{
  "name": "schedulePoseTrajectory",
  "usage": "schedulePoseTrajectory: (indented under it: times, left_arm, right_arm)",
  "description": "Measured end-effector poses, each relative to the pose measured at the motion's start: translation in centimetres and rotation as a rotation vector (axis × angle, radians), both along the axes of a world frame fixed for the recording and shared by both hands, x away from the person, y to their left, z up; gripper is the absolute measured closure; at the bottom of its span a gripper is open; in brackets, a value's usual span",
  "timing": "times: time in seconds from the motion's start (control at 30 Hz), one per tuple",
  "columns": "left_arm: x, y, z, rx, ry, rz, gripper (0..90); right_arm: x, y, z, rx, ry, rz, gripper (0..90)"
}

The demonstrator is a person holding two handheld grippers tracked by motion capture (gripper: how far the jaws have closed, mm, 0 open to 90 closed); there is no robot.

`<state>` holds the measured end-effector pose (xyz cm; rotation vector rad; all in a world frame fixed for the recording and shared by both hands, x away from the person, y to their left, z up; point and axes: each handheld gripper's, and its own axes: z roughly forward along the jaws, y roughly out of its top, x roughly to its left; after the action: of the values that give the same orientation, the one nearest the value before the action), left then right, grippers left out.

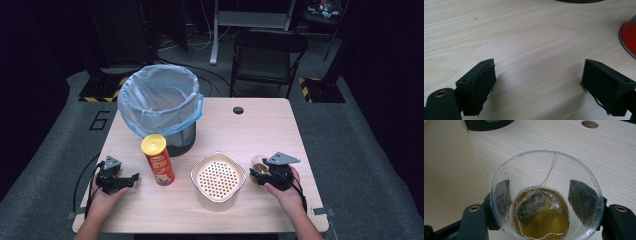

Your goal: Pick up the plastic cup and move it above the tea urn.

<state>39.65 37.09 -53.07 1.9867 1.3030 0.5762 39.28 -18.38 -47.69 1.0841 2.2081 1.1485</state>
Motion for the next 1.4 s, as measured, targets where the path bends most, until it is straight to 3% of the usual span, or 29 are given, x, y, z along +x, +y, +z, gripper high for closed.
schedulePoseTrajectory:
  times: [0.07,0.17,0.2,0.27,0.57,0.77,1.0,1.27,1.4]
  left_arm:
    - [0.0,0.0,0.0,0.0,0.0,0.0,11.7]
    - [0.0,0.0,0.0,0.0,0.0,0.0,11.7]
    - [0.0,0.0,0.0,0.0,0.0,0.0,11.7]
    - [0.0,0.0,0.0,-0.001,-0.001,0.0,11.7]
    - [0.0,0.0,0.0,0.0,0.0,0.001,11.7]
    - [0.0,0.0,0.0,0.0,0.001,0.001,11.7]
    - [0.0,0.0,0.0,0.0,0.001,0.001,11.7]
    - [0.0,0.0,0.0,0.0,0.001,0.001,11.7]
    - [0.0,0.0,0.0,0.0,0.001,0.001,11.7]
  right_arm:
    - [0.2,0.1,1.1,-0.052,-0.02,0.042,34.7]
    - [0.4,0.3,2.0,-0.081,-0.033,0.074,35.0]
    - [0.5,0.5,3.1,-0.139,-0.048,0.124,35.2]
    - [0.6,0.9,4.1,-0.167,-0.062,0.153,35.3]
    - [1.5,3.1,6.4,-0.155,-0.131,0.221,35.6]
    - [2.2,5.0,7.6,-0.201,-0.18,0.262,35.9]
    - [3.2,6.1,8.3,-0.237,-0.221,0.288,35.8]
    - [3.8,6.9,8.4,-0.254,-0.227,0.331,35.7]
    - [3.9,7.4,8.3,-0.286,-0.258,0.355,35.7]
